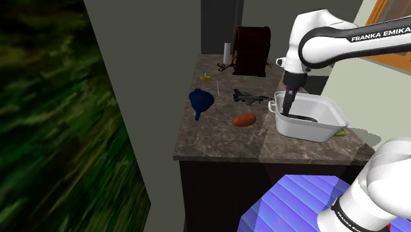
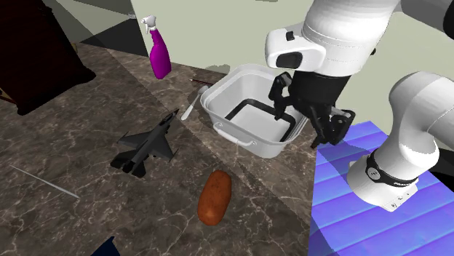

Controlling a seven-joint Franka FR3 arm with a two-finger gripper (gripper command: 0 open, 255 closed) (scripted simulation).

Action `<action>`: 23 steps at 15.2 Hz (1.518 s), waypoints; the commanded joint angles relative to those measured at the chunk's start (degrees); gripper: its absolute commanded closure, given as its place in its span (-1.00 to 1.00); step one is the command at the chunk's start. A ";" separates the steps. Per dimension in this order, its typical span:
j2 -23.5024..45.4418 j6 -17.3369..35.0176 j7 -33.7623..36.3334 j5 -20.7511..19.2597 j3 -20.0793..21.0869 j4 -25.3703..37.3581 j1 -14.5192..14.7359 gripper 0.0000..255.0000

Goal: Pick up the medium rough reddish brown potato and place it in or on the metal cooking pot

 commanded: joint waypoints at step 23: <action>33.94 34.97 -45.63 15.83 -15.42 7.26 12.31 -1.00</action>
